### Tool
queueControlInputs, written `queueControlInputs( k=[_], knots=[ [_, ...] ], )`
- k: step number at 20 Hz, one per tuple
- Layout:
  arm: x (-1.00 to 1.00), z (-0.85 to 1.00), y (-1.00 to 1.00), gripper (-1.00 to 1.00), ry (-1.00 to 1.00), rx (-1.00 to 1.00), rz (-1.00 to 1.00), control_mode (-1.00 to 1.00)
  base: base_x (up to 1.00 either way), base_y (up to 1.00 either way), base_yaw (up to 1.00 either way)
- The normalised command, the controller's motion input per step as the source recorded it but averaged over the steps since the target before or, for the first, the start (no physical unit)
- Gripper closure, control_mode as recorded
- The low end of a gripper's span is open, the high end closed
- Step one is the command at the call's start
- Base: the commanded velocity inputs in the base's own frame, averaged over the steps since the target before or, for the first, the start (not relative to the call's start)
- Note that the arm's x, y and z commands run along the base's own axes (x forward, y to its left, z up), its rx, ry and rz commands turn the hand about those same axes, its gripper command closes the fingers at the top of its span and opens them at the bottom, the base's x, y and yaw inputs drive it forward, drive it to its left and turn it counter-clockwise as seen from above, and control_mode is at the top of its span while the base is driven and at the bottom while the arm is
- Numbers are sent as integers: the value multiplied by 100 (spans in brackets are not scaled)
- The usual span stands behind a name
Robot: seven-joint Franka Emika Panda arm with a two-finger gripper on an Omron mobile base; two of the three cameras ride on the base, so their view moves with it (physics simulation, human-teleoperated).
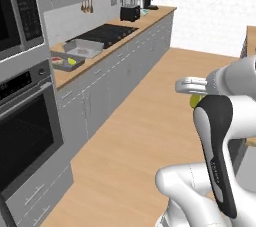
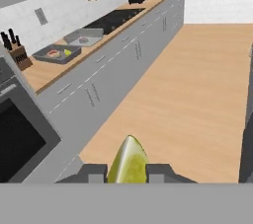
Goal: Place one lemon wedge and one steak in each tupperware on the nearby counter, to pack two identical lunches.
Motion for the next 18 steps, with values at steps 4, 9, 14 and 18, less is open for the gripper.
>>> queueControlInputs(
  k=[4,9,14,18],
  knots=[
    [0,0,0,100,0,0,0,100,100,0,16],
    [0,0,0,100,0,0,0,100,100,0,22],
    [0,0,0,100,0,0,0,100,100,0,23],
    [0,0,0,100,0,0,0,100,100,-12,26]
  ],
)
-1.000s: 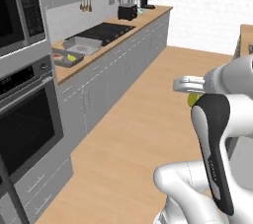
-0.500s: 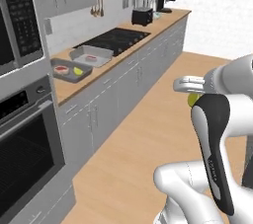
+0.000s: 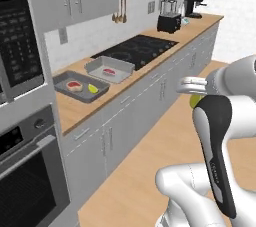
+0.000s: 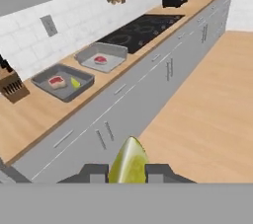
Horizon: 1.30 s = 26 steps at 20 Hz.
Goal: Place one lemon wedge and one steak in each tupperware on the nearby counter, to pack two identical lunches.
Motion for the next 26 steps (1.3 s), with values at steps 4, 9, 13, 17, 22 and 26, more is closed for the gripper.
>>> queueControlInputs(
  k=[4,9,13,17,22,26],
  knots=[
    [0,0,0,100,0,0,0,100,100,-45,27],
    [0,0,0,100,0,0,0,100,100,-63,34],
    [0,0,0,100,0,0,0,100,100,-48,45],
    [0,0,0,100,0,0,0,100,100,-51,52],
    [0,0,0,100,0,0,0,100,84,-45,57],
    [0,0,0,100,0,0,0,100,30,-24,62]
  ],
)
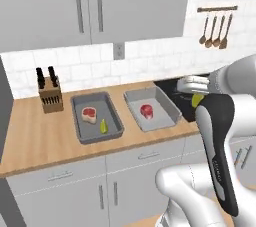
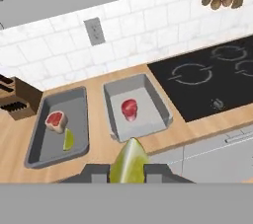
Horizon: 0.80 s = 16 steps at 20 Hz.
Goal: Place one lemon wedge and one steak in each tupperware on the nearby counter, to pack two identical lunches.
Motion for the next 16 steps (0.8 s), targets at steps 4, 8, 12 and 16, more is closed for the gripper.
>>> queueControlInputs(
  k=[4,8,12,16],
  knots=[
    [0,0,0,100,0,0,0,100,49,-34,58],
    [0,0,0,100,0,0,0,100,73,-49,50],
    [0,0,0,100,0,0,0,100,36,-53,40],
    [0,0,0,100,0,0,0,100,0,-30,1]
  ],
)
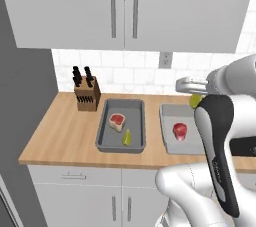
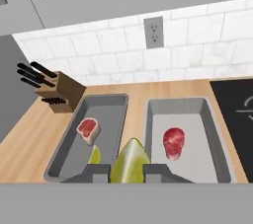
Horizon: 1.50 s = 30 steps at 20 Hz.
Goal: Place one lemon wedge and one steak in each tupperware on the nearby counter, to pack two identical lunches.
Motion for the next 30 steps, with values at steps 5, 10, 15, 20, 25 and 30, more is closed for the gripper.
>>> queueControlInputs(
  k=[5,10,15,20,25,30],
  knots=[
    [0,-22,-31,100,1,0,-3,-100,0,-9,0],
    [0,-61,-90,100,9,1,-12,-100,0,0,0],
    [34,-79,-80,100,10,0,-8,-100,0,0,0],
    [81,-73,-27,100,7,0,-2,-100,0,0,0],
    [96,-73,0,100,14,0,0,-100,0,0,0],
    [47,-68,-13,100,14,0,0,-100,0,0,0]
  ],
)
